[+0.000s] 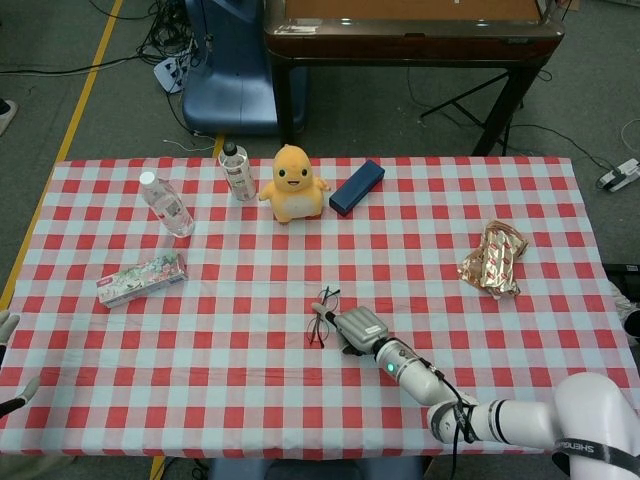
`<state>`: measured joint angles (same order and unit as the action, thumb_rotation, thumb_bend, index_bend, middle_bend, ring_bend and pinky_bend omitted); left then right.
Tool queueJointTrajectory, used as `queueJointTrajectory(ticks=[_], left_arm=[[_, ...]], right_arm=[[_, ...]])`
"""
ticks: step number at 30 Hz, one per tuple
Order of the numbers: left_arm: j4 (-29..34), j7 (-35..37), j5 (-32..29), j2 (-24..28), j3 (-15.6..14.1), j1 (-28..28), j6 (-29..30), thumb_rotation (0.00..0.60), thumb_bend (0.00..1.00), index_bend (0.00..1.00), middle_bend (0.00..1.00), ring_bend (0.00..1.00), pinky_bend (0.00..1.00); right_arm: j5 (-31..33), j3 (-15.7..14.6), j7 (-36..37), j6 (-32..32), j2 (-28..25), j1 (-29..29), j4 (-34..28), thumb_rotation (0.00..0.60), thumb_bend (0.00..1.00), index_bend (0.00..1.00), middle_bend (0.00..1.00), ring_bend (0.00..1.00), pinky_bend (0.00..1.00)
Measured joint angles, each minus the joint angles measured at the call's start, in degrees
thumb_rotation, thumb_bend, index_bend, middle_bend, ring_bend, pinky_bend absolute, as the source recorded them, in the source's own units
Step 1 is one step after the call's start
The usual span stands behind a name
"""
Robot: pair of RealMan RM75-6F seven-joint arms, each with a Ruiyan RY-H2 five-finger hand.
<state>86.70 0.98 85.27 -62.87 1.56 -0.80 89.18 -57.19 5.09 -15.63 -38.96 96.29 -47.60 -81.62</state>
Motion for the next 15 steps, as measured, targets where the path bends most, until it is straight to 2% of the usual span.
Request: queueJointTrajectory(ticks=[8, 15], left_arm=[[0.02, 0.05, 0.1, -0.01, 0.09, 0.06, 0.05, 0.6, 0.26, 0.0, 0.0, 0.02, 0.0], [0.23, -0.02, 0.23, 0.03, 0.34, 0.34, 0.05, 0.6, 0.26, 0.0, 0.0, 0.02, 0.0]], right_arm=[[-2.38, 0.14, 0.95, -3.24, -2.02, 1.03, -2.97, 0.6, 1.0, 0.0, 1.0, 1.0, 1.0], [-6.69, -0.77, 0.23, -10.79, -7.6, 4.28, -9.17, 0.6, 1.0, 0.0, 1.0, 1.0, 1.0]])
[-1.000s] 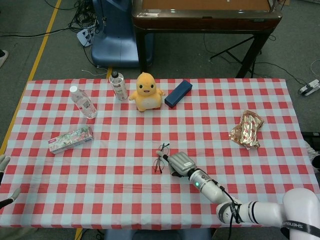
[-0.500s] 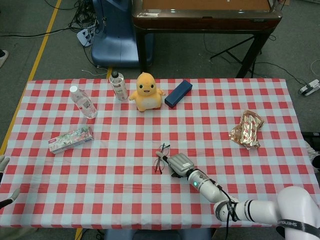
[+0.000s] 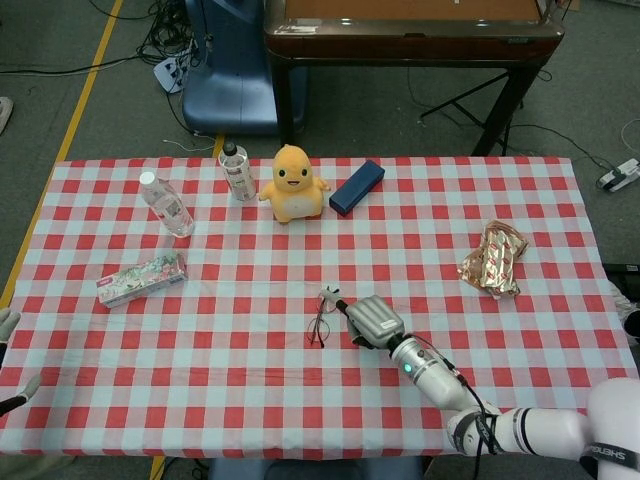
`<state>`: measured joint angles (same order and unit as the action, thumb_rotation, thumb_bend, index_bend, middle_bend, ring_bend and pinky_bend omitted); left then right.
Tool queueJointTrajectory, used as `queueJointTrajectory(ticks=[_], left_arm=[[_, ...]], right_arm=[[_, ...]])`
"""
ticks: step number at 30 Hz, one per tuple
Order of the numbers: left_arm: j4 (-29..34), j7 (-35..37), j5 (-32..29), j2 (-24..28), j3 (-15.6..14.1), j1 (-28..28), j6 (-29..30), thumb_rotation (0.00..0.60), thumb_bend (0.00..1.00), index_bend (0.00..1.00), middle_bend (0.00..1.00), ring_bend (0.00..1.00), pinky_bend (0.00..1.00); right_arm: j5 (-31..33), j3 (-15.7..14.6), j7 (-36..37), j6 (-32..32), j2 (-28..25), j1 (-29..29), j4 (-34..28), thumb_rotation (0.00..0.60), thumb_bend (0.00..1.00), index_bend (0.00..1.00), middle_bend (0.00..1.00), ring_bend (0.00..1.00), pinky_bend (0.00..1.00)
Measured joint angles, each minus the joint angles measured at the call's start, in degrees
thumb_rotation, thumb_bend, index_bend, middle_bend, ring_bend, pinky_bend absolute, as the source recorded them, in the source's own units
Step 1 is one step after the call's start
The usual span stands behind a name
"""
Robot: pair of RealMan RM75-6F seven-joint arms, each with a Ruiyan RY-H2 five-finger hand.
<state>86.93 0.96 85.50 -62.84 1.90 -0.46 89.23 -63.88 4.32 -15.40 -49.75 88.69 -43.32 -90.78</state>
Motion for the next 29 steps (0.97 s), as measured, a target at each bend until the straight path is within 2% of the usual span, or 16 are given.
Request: queueJointTrajectory(ticks=[5, 10, 11, 14, 16, 19, 23, 29], left_arm=[[0.11, -0.13, 0.25, -0.11, 0.06, 0.35, -0.28, 0.6, 0.26, 0.0, 0.0, 0.02, 0.0], [0.33, -0.42, 0.55, -0.25, 0.2, 0.89, -0.61, 0.6, 0.26, 0.0, 0.0, 0.02, 0.0], [0.38, -0.47, 0.6, -0.27, 0.23, 0.99, -0.68, 0.6, 0.26, 0.0, 0.0, 0.02, 0.0], [0.57, -0.7, 0.75, -0.37, 0.29, 1.33, -0.95, 0.6, 0.26, 0.0, 0.0, 0.02, 0.0], [0.7, -0.88, 0.86, -0.44, 0.32, 1.51, -1.07, 0.6, 0.26, 0.0, 0.0, 0.02, 0.0], [0.85, -1.07, 0.95, -0.55, 0.35, 1.74, -1.22, 0.6, 0.26, 0.0, 0.0, 0.02, 0.0], [1.1, -1.28, 1.15, -0.65, 0.37, 1.99, -1.3, 0.6, 0.26, 0.0, 0.0, 0.02, 0.0], [1.58, -1.75, 1.55, -0.75, 0.43, 2.45, -1.42, 0.6, 0.26, 0.0, 0.0, 0.02, 0.0]], right_arm=[[-3.4, -1.44, -1.4, -8.19, -5.1, 4.28, -4.7, 0.6, 0.92, 0.0, 0.95, 0.97, 1.0], [-7.04, -3.26, -2.66, -17.41, -10.44, 10.01, -8.58, 0.6, 0.85, 0.0, 0.83, 0.82, 0.98], [-7.65, -3.62, -2.82, -18.96, -11.45, 11.16, -9.2, 0.6, 0.85, 0.0, 0.8, 0.78, 0.96], [-9.6, -4.9, -3.16, -23.62, -14.67, 14.94, -10.98, 0.6, 0.81, 0.0, 0.64, 0.61, 0.78], [-10.81, -5.81, -3.22, -26.43, -16.59, 17.47, -11.91, 0.6, 0.8, 0.0, 0.5, 0.46, 0.65], [-12.58, -7.15, -2.97, -30.33, -18.89, 21.13, -12.61, 0.6, 0.8, 0.0, 0.38, 0.35, 0.56], [-14.34, -8.23, -2.28, -34.37, -20.56, 24.81, -12.59, 0.6, 0.8, 0.0, 0.28, 0.27, 0.51], [-16.55, -8.85, -0.7, -40.54, -22.64, 30.43, -12.27, 0.6, 0.8, 0.0, 0.26, 0.24, 0.49]])
